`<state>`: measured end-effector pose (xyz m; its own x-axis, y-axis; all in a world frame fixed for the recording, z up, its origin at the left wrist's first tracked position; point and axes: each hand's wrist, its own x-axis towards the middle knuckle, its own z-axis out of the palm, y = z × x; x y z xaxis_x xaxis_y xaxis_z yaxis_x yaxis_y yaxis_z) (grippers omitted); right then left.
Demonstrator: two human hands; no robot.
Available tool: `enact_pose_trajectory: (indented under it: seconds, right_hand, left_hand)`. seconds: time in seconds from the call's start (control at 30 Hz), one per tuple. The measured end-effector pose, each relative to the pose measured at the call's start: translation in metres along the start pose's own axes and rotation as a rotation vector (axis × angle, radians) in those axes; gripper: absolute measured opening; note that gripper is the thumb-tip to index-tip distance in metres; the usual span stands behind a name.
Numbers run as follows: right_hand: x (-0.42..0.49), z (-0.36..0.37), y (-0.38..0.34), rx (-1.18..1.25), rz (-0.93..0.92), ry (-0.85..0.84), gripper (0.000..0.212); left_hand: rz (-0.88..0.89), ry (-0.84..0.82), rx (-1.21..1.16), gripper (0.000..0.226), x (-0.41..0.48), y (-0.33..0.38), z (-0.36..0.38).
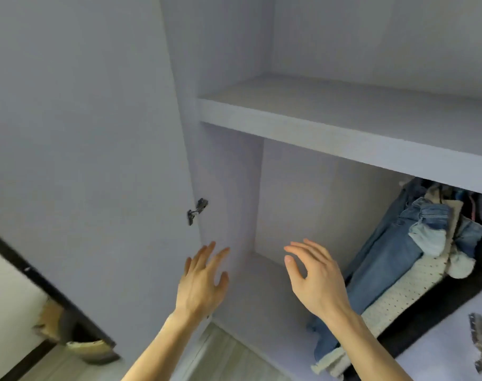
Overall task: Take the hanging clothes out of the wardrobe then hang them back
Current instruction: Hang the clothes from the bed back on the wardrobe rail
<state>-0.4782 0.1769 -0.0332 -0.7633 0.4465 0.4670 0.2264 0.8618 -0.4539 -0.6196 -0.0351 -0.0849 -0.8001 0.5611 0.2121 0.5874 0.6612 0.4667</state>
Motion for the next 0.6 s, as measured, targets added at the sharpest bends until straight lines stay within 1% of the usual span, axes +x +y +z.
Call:
enact_pose_trajectory:
  seconds: [0.17,0.27,0.33,0.4,0.5,0.6]
  right_hand:
    - [-0.049,0.068,-0.096,0.076,-0.232,-0.416,0.05]
    - [-0.09,0.099,-0.161,0.129,-0.414,-0.607,0.053]
    - [-0.121,0.115,-0.204,0.144,-0.543,-0.706,0.052]
    - [-0.155,0.128,-0.244,0.165,-0.678,-0.785,0.047]
    - [-0.206,0.137,-0.299,0.186,-0.859,-0.9,0.04]
    - [-0.257,0.134,-0.354,0.221,-1.018,-1.005,0.042]
  left_hand:
    - [-0.458,-0.086,0.118,0.058,-0.17,-0.105,-0.032]
    - [-0.705,-0.084,0.151,0.058,-0.28,-0.141,-0.06]
    - [-0.88,-0.065,0.149,0.061,-0.348,-0.15,-0.081]
    - [-1.035,-0.017,0.145,0.063,-0.41,-0.152,-0.1]
    - [-1.224,0.046,0.156,0.061,-0.496,-0.145,-0.119]
    - [-1.41,0.113,0.147,0.065,-0.578,-0.126,-0.13]
